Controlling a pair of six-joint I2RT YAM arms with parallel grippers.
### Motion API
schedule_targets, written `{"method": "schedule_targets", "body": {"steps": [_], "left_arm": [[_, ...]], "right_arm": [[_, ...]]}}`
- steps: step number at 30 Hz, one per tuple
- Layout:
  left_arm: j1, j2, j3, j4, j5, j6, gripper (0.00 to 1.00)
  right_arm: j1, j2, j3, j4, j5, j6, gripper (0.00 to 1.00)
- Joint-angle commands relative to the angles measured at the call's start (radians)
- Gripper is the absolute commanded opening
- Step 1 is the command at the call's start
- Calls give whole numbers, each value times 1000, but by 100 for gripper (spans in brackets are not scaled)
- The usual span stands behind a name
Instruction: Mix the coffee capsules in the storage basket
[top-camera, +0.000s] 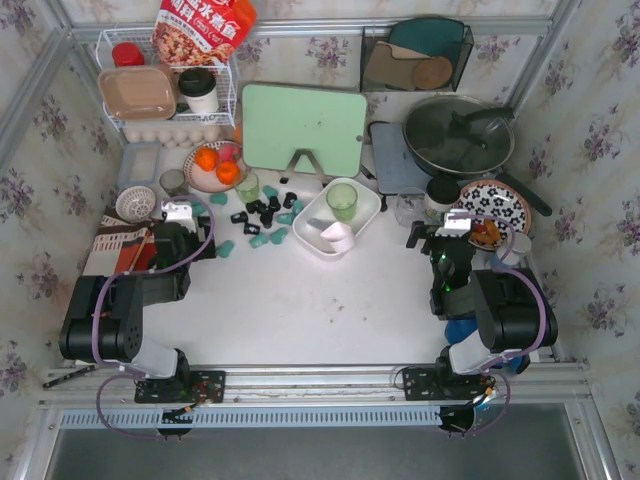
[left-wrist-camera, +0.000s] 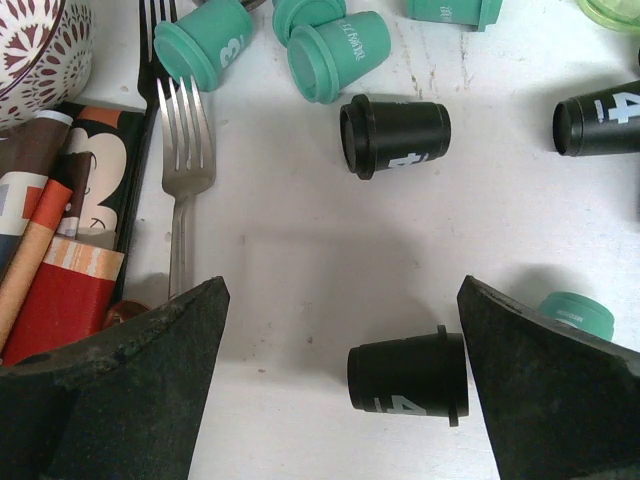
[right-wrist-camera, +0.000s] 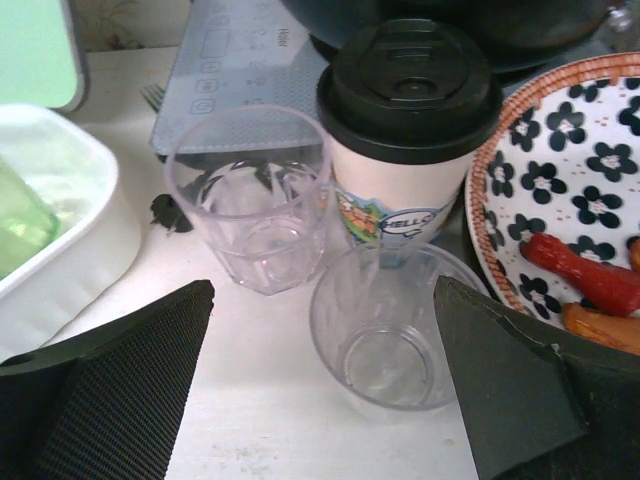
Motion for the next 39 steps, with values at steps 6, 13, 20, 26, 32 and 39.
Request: {"method": "schedule_targets", "body": {"steps": [6,13,20,26,32,39], "left_arm": [[0,-5,3,46,10,-2,100],[0,-6,3,46,10,-3,100],[0,-6,3,46,10,-3,100],[0,-5,3,46,10,-2,100],[0,-4,8,40,10,-4,100],[-66,-143,106,-219,-63,43,100]], "right_arm": [[0,-4,-3,16,-33,-5,100],[0,-3,0,14,-34,-5,100],[12,-199,86,-315,143,60,100],[13,-388,295,-794,159,218,100],[31,-399,359,-968,112,312,100],[150,-443,297,-954,119,262,98]]}}
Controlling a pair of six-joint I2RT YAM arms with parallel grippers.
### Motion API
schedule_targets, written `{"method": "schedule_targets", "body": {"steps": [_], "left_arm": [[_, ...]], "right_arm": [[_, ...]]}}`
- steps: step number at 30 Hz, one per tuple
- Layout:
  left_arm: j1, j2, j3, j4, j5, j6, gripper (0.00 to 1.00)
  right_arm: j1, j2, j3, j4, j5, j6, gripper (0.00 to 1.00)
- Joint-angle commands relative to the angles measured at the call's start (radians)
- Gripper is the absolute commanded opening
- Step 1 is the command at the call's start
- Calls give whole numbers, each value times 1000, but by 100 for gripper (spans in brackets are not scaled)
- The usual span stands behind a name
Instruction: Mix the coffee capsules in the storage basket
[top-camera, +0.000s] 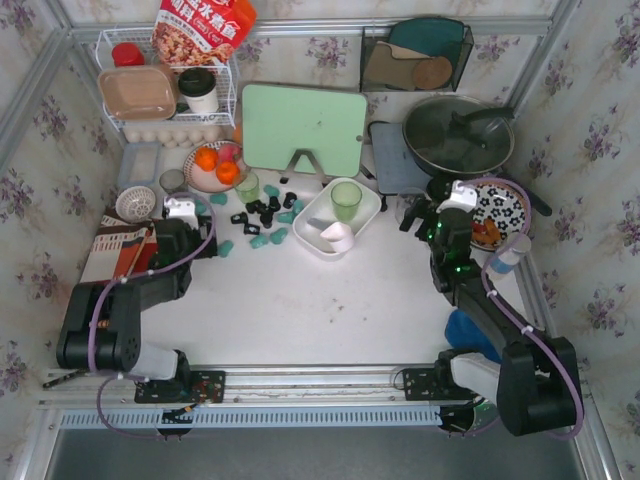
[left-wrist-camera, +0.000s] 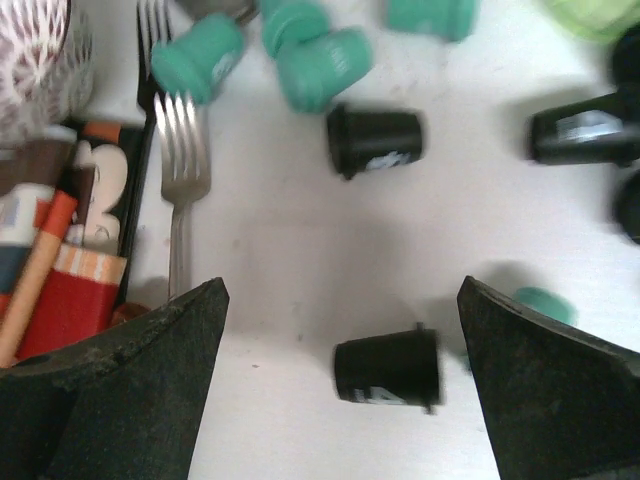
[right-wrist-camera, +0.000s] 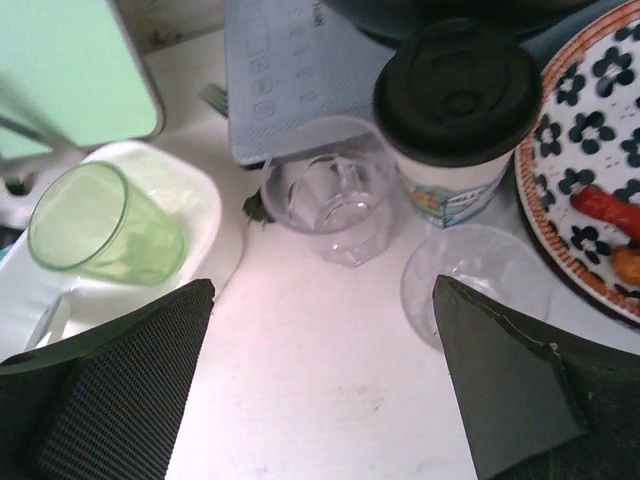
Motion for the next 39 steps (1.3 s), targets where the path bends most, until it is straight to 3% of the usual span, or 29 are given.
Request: {"method": "schedule_targets", "body": {"steps": [1,5,8,12,17,20,24,28,39], "left_arm": [[-66,-181,175,-369,-81,11,100],[-71,-286,485,-900,-114,-198,100],[-71,-334,652,-1096,-27,-237,100],[-69,-423,784,-1326,-91,-430,100],[-93,-479,793,-1305,63,-490,100],[-100,-468,752,-1274,133,-438,100],[-100,-490,661,-1232,127,-418,100],[-101,-488,680,-1254,116,-404,100],[-84,-459,691,-1263,179,-412,100]], "right_arm": [[67,-36,-25,-2,5,-13,97],[141,-37,-15,7,22,-15,94],[168,-21,6,-3,20,-13,93],[176,23,45,20,17,-28,91],[176,162,102,119,17,-41,88],[177,293,201,128,-12,-47,84],[180,432,316,122,-71,-16,79],[184,526,415,66,-92,-12,75],[193,681,505,66,-113,-64,66]]}}
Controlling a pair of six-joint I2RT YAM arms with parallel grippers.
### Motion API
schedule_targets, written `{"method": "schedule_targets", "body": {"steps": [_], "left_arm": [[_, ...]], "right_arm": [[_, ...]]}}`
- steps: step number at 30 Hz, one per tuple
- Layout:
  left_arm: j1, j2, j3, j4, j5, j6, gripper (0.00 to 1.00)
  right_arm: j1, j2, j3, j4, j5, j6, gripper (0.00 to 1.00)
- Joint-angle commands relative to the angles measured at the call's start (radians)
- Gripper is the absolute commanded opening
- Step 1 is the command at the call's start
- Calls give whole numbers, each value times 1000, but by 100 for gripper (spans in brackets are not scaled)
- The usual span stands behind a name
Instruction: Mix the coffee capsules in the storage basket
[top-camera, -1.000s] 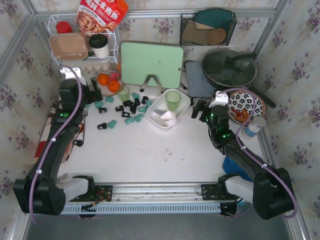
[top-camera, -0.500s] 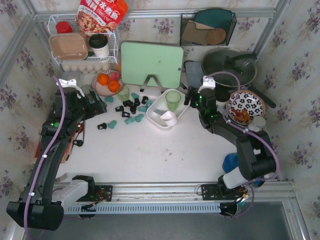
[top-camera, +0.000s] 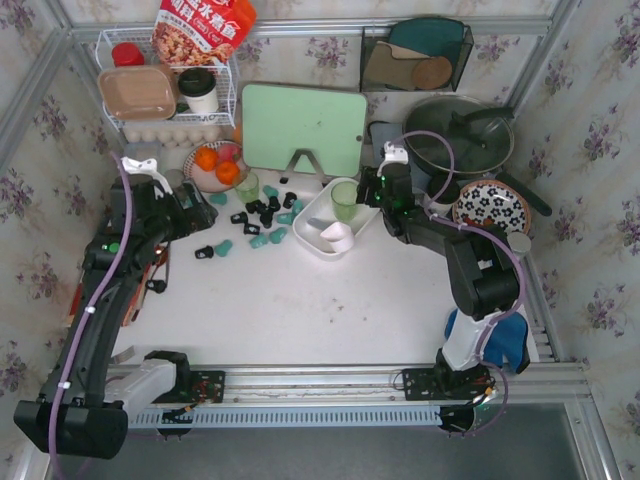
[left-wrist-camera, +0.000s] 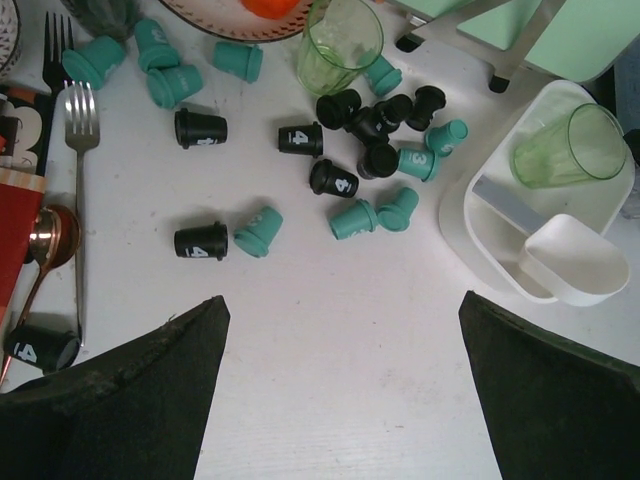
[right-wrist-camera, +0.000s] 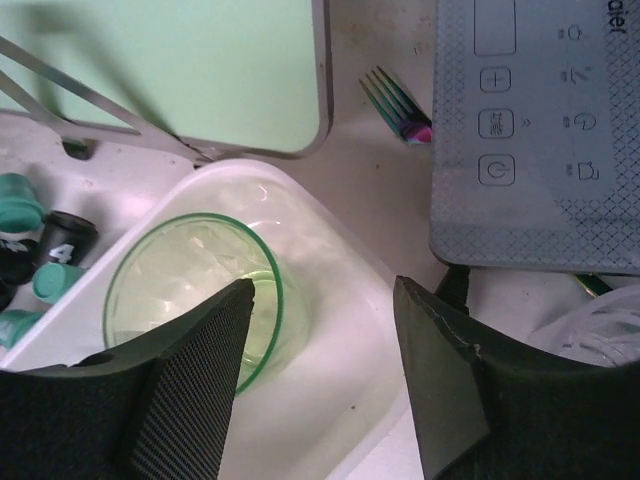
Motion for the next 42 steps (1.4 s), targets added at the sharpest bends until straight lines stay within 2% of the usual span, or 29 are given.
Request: {"method": "schedule_targets", "body": {"steps": [1,6,18,28,31,36,42], "left_arm": [[13,21,6,-1,30,2,100],[18,41,18,-16,48,-3,100],[18,23,23,-30,49,-15,100],[18,11,26,-35,51,-7,100],[18,9,27,-36,56,-8,100],[19,5,32,-39,81,-9,100],[19,-25,28,-39,68,-6,100]], "right_arm": [[12,18,20,-5,-4,-37,66],[19,37,40,-28,38,-51,64],[20,78,64,-32,26,-79,55],[20,104,86,-36,18,-67,43],[20,99,82,-34,9,-57,33],[20,67,57,-20,-27,-21,0],[20,-10,39,-11,-52,22,0]]}}
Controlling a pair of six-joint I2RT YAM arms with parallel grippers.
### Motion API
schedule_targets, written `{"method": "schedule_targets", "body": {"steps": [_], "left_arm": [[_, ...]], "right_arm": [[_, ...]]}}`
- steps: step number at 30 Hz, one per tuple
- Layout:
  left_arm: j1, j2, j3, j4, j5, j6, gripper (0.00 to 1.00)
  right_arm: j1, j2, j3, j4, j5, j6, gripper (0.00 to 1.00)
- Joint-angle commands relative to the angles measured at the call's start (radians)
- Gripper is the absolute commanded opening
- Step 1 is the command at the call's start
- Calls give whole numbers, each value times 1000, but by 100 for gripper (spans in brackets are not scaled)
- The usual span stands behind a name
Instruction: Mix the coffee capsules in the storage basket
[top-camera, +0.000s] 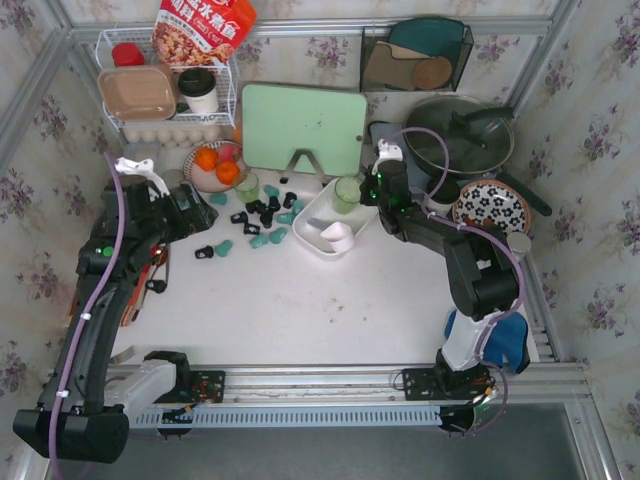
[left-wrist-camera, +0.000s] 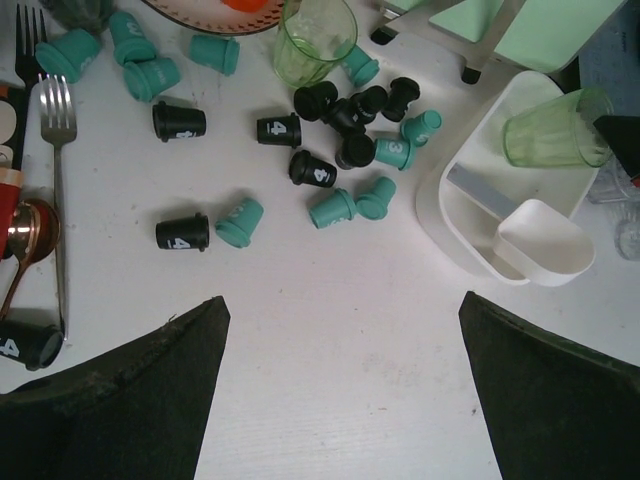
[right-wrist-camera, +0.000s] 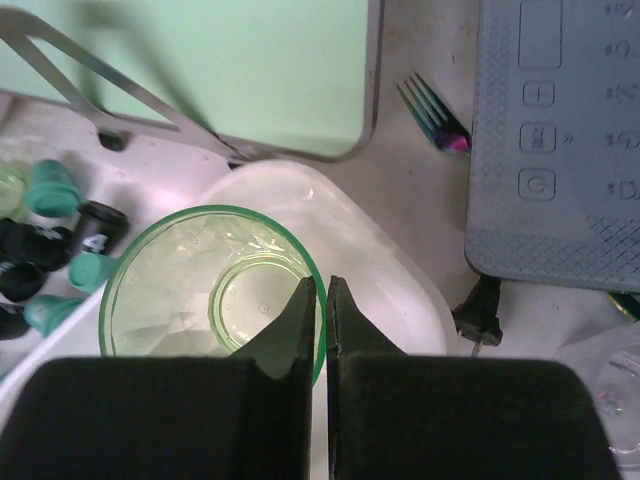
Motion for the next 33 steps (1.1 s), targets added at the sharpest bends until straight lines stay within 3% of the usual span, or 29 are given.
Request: {"method": "schedule_targets", "body": {"steps": [1,7,14,20,25,33], "left_arm": [[1,-25,3,1,-1,5,100],[1,-40,3,3,5,2,100],[0,-67,0,8,17,-2,100],[1,-77,-2,12,31,-6,100],[1,-70,-7,18,45,-14,100],[1,-57,-9,21,59,-21,100]], "right_arm": [[0,-57,5,24,-23,42,0],[1,-220,-36,-4,56,40,0],[-11,-573,-276,-1,335,11,0],[-39,-769,-393,-65,583,-51,0],[-81,-765,-444,-32,724,-45,0],[-156,-759,-510,-31,730,-12,0]]}}
